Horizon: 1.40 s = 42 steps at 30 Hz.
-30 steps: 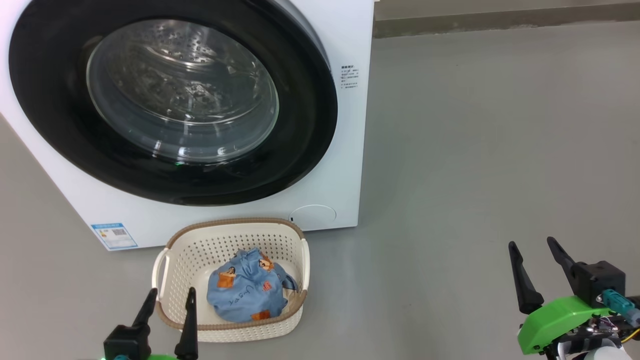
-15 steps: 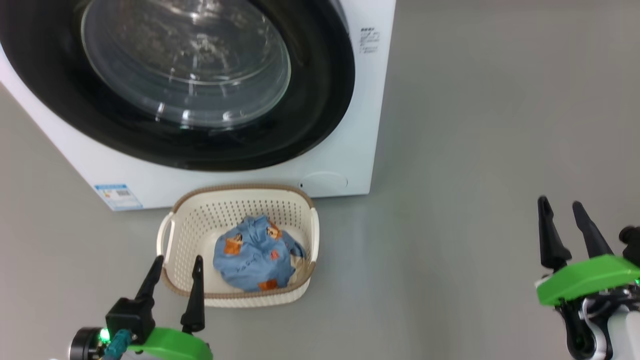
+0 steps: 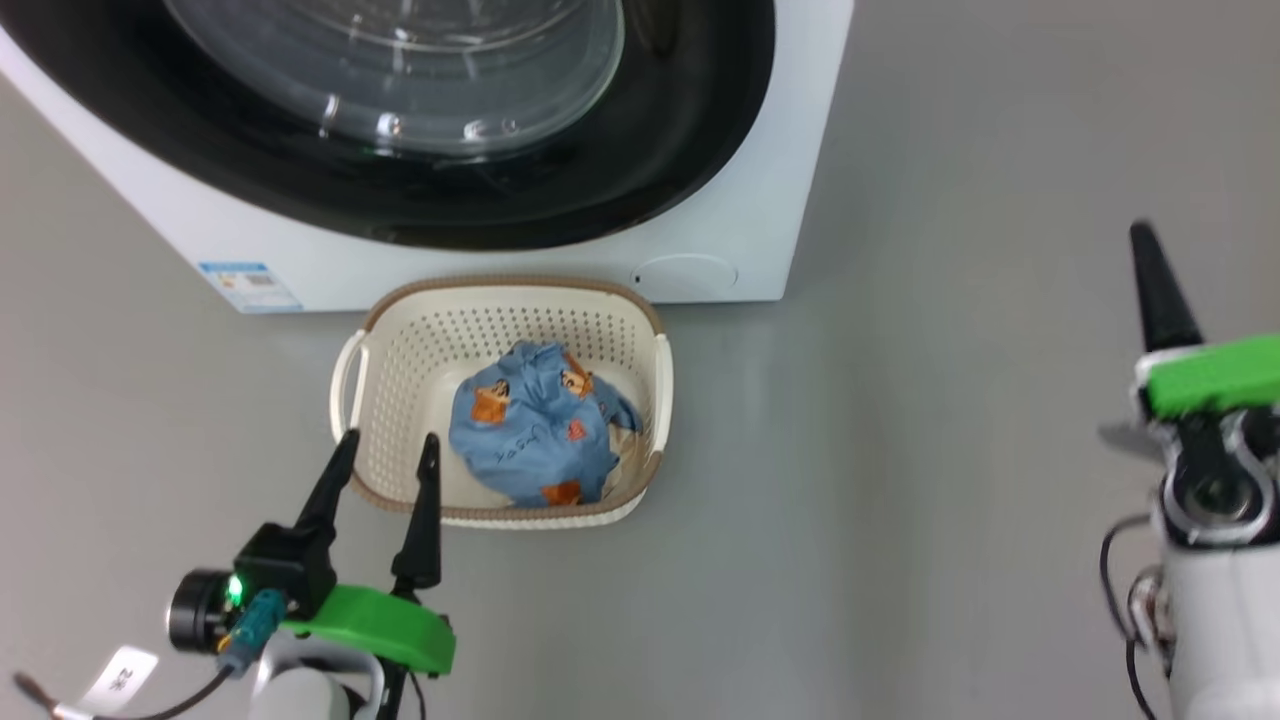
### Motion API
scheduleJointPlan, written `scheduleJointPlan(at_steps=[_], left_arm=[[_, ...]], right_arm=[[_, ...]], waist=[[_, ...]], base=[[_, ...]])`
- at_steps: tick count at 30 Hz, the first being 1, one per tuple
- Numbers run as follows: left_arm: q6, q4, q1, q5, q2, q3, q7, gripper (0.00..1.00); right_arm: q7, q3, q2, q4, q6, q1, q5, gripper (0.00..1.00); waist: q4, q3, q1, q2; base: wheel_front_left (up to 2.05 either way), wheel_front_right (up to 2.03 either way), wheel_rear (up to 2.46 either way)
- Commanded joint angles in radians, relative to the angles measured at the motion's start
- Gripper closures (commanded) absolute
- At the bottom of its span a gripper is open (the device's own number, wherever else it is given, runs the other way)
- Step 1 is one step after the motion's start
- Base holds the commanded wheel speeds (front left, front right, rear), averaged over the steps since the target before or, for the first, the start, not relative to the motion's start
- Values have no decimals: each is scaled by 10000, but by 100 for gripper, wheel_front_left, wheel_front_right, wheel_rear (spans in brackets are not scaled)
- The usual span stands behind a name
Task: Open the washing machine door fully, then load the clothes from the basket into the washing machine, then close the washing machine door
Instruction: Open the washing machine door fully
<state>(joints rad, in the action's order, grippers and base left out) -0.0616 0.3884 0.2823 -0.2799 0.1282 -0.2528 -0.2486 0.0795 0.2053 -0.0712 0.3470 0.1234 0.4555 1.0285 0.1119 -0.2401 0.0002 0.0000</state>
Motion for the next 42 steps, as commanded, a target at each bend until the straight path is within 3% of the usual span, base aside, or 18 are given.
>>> scheduleJointPlan(at_steps=[1,9,15,23,32,42], left_arm=[[37,-170,360,119,124,286,-131,0],[263,-49,742,335,-56,295,-131,0],[420,-20,967,473,-217,298,-131,0],[626,42,1182,634,-392,304,-132,0],[799,81,1365,728,-606,230,-132,0],[871,78,1446,638,-743,81,-132,0]], right_arm=[[154,-39,13,-128,73,573,601,100],[1992,650,181,1554,73,2876,4393,100],[3250,592,197,2840,73,4491,5727,100],[4331,72,135,4678,73,6667,6162,100],[4255,-410,-228,6369,73,8713,5701,100],[4155,-1062,-348,7433,73,9959,4953,100]], waist=[[303,-360,-1,0],[638,-741,-1,0],[939,-1003,-1,0],[1320,-1358,-1,0],[1759,-1721,-1,0],[2148,-1982,-2,0]], base=[[0,0,0],[0,0,0],[0,0,0],[0,0,0],[0,0,0],[0,0,0]])
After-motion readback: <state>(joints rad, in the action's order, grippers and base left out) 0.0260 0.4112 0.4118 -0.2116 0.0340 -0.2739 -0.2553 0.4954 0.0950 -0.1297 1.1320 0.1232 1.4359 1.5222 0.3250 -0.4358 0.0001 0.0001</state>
